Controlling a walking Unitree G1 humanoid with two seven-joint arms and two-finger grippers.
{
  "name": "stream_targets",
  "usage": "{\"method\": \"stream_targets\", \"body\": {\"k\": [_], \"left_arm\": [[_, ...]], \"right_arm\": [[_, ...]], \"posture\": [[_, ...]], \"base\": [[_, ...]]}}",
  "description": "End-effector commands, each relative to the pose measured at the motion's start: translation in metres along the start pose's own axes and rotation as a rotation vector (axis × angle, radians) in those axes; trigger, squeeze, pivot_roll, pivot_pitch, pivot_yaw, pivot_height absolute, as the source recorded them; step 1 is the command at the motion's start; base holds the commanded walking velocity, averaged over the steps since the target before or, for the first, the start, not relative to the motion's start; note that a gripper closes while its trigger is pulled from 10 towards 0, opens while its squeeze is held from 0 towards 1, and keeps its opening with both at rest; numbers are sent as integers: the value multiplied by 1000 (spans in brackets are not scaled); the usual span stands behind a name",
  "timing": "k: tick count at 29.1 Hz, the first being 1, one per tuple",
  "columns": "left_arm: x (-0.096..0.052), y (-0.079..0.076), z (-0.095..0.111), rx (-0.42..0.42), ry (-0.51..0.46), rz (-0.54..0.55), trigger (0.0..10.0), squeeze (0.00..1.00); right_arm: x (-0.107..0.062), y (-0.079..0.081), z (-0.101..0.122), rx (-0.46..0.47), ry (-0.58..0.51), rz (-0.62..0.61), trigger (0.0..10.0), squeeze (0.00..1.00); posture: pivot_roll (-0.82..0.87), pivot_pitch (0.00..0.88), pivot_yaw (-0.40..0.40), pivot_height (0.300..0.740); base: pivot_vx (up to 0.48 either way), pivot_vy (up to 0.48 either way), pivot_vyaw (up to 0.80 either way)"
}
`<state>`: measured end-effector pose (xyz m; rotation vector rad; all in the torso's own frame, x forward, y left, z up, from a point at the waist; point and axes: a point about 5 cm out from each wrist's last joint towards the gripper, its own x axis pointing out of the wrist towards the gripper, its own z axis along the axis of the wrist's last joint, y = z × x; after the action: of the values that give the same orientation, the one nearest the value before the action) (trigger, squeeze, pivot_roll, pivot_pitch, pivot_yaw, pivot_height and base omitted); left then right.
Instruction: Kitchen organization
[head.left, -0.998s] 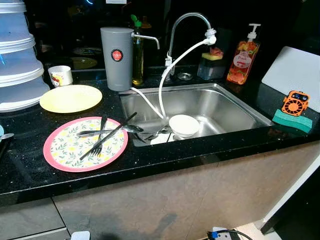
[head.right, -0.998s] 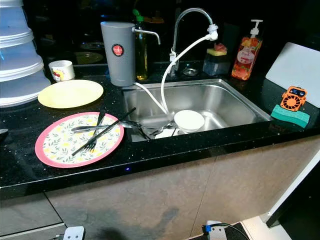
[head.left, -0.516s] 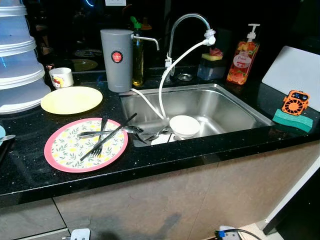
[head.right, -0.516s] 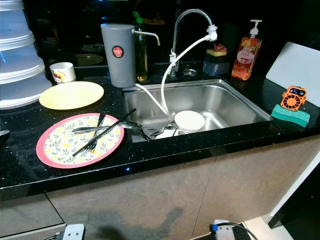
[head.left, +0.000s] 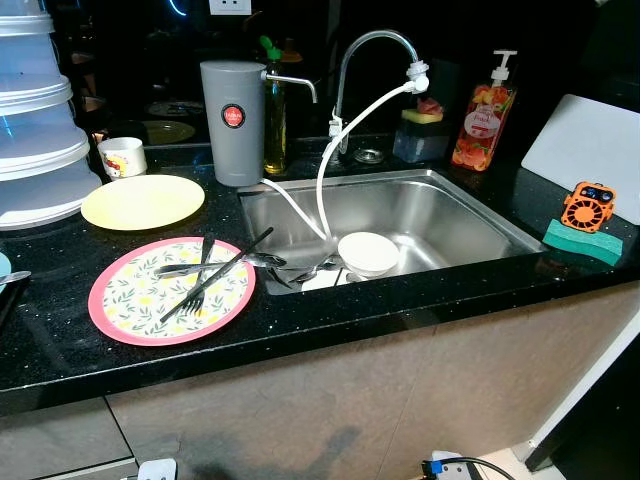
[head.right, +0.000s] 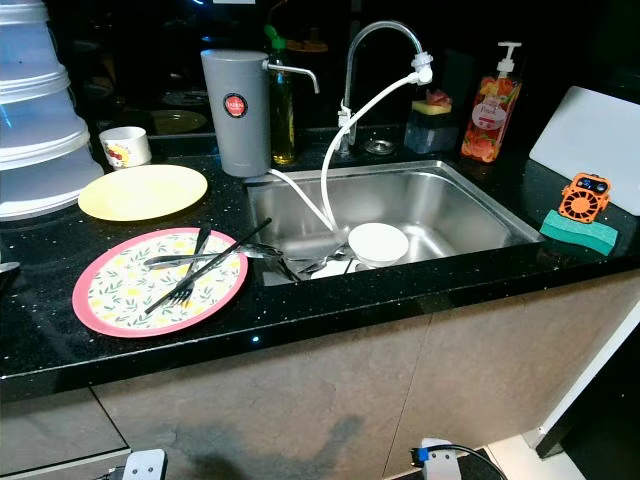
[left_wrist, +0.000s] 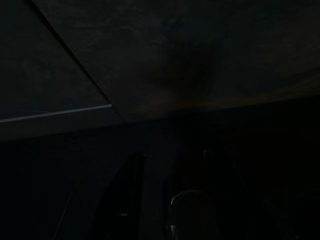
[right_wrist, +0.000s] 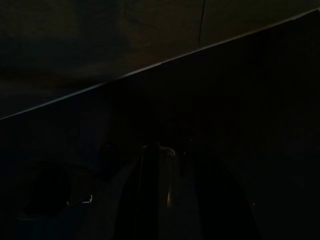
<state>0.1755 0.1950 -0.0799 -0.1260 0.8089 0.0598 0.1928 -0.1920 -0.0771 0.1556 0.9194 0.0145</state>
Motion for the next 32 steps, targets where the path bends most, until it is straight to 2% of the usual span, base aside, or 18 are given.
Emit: {"method": "stream_targets", "body": {"k": [1,7,10,13,18,20,25,28,30,32], "left_arm": [[0,2,2,18,6,-8,10000,0],[1,-2,4,8,-2,-34,10000,0],[1,1,1,3,13,21,10000,0],[-1,3,-2,52,19,44,10000,0],[-1,1,-7,25,43,31,10000,0],[0,0,-3,52,20,26,10000,0],[0,1,2,68,-22,51,10000,0],[0,-4,-2,51,-1,52,10000,0],[0,-6,-4,35,13,48,10000,0],[-1,-4,-7,73,23,63,10000,0]], "right_arm": [[0,-1,2,-3,-1,-5,10000,0],[0,-2,3,-3,-3,-9,10000,0],[0,-4,2,-5,0,-16,10000,0],[-1,-5,-1,-10,10,-20,10000,0],[-1,-4,-3,-17,19,-30,10000,0],[-1,-4,-2,-31,11,-40,10000,0],[0,3,-6,-8,32,-30,10000,0],[0,3,-9,39,53,-46,10000,0],[0,3,-9,32,50,-50,10000,0],[0,1,-7,-56,17,-73,10000,0]], "posture": [[19,4,-26,740],[16,3,-26,740],[16,4,-26,740],[8,6,-25,740],[7,9,-30,740],[11,7,-34,740],[4,21,-19,740],[6,19,-24,740],[8,13,-30,740],[3,29,-24,740]], "base": [[0,0,0],[0,0,0],[0,0,0],[0,0,0],[0,0,0],[0,0,0],[0,0,0],[0,0,0],[0,0,0],[0,0,0]]}}
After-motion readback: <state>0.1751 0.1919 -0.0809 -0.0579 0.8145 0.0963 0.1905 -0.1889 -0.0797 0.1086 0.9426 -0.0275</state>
